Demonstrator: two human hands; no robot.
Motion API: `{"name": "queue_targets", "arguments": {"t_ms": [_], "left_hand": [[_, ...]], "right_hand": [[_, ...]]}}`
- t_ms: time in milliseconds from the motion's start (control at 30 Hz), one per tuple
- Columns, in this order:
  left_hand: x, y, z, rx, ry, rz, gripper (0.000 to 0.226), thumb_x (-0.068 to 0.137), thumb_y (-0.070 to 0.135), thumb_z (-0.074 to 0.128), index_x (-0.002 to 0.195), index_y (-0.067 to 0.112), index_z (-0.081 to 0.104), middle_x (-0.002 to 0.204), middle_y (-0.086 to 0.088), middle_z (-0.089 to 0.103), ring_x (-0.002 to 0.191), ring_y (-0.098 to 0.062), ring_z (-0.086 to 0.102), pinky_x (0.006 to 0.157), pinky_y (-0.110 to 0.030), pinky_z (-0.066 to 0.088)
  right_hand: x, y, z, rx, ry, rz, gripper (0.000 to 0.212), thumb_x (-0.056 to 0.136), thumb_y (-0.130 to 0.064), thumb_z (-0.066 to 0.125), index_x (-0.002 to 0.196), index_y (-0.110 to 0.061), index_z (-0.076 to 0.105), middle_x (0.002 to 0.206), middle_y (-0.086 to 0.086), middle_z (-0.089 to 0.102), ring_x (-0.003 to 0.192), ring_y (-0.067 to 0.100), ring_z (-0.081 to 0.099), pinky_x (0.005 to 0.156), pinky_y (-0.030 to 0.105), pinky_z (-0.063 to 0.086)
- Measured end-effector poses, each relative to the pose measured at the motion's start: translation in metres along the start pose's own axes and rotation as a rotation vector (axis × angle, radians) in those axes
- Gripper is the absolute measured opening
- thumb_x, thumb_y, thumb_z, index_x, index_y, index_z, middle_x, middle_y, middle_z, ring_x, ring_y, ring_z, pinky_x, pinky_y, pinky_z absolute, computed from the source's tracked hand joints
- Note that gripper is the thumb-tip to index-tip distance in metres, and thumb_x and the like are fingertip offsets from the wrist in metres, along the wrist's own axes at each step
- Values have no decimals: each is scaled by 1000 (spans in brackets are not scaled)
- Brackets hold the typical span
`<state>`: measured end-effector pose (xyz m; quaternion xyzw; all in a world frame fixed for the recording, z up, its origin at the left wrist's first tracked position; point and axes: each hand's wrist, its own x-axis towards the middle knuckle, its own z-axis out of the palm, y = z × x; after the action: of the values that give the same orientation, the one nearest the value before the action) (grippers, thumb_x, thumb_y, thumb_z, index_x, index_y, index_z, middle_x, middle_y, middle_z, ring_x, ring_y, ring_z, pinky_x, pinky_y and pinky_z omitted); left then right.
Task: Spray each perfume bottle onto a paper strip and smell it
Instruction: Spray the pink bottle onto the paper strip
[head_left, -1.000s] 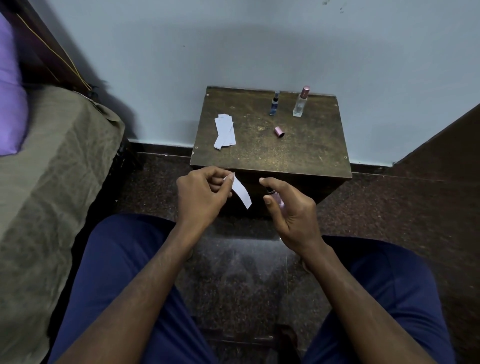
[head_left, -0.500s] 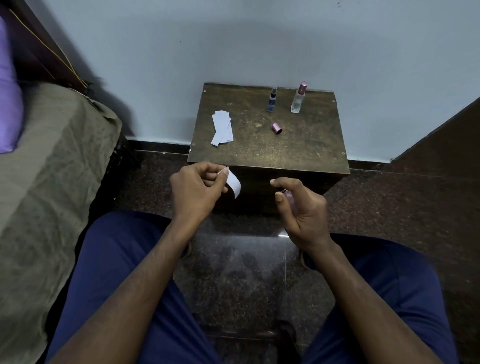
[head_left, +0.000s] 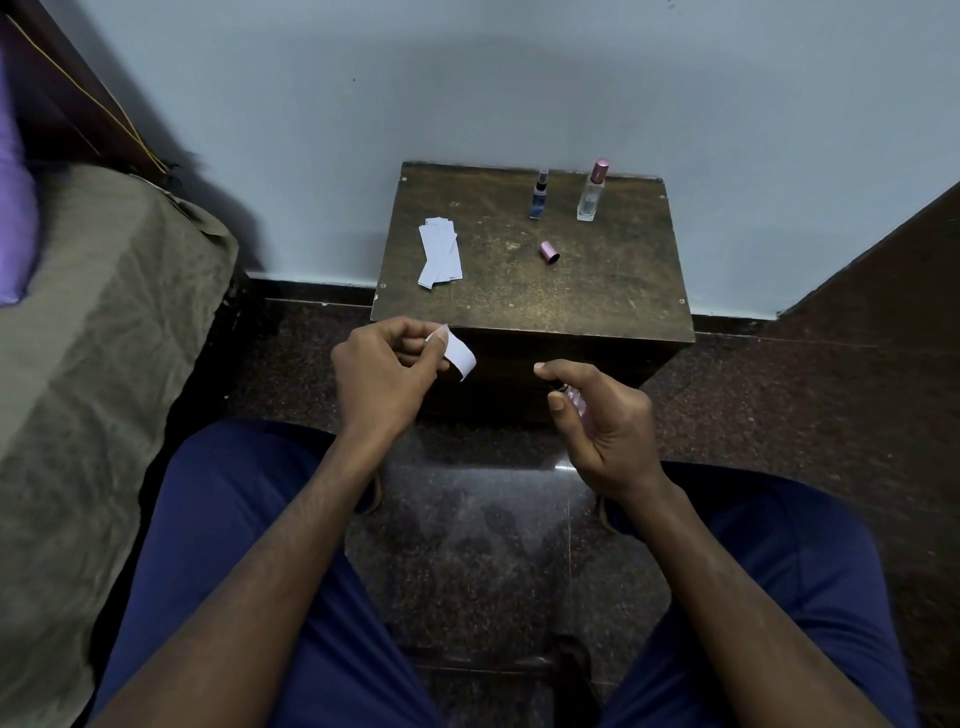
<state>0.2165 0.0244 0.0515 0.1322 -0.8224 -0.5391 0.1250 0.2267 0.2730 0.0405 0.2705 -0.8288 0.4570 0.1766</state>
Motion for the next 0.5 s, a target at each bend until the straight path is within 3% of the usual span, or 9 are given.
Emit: {"name": "queue_targets", "arguments": {"t_ms": [167,333,433,500], "left_hand": [[0,0,0,-4,1,-4,8,94,35,80,94,28,82,73,8,79,72,-9,79,77,-48,67],[-1,1,0,9,6,3,6,94,35,80,94,29,82,73,8,79,71,-8,79,76,-48,67],[-1,1,0,14,-1,7,6,95,35,80,95,29,82,74,8,79,71,-8,79,77,-47,67],[-1,2,0,16,-17,1,8,95,36,79,96,28,82,75,8,80,72,-8,79,78,-46,67]], "right_hand": [[0,1,-2,-18,22,31,24,104,-16,55,120,-4,69,108,-12,65,93,-18,58,82,5,41],[2,-3,-3,2,-38,22,41,101,-26,68,137,-13,56,122,-5,68,101,-10,64,87,9,49],[0,-2,1,-55,-46,79,58,89,-17,83,135,-6,49,96,-5,69,75,-7,62,68,3,43],[0,2,4,-23,-36,171,53,86,-10,84,125,-7,47,85,-9,64,71,5,66,60,9,46]]}}
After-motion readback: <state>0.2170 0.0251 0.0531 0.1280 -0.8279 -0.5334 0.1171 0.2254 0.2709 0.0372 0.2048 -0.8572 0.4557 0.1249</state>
